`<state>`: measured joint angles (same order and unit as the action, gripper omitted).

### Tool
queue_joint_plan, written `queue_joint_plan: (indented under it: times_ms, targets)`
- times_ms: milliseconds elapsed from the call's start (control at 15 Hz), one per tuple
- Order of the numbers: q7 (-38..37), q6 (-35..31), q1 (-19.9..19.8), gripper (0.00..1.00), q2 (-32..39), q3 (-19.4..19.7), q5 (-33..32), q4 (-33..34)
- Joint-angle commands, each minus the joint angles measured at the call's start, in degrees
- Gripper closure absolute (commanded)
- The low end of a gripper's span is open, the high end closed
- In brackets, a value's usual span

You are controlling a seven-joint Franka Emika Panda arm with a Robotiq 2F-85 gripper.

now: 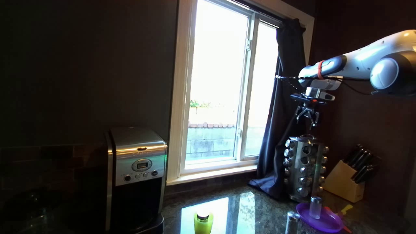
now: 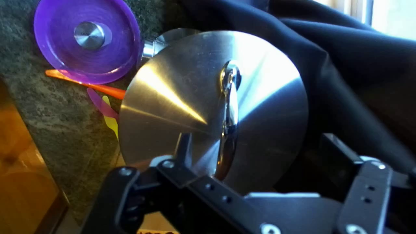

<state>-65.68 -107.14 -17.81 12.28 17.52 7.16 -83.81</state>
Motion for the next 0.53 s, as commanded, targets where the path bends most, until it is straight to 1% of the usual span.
queue_joint_plan:
  times_ms: [0,200,467]
  targets:
    - [11.02,2.14,-0.20,0.00,-2.00,-0.56,-0.90,0.01]
    - [21.26,4.17,-0.58,0.00,-2.98,-0.58,0.38,-0.05]
    - [34.39,7.62,-1.12,0.00,-2.11,-0.20,-0.06,0.59]
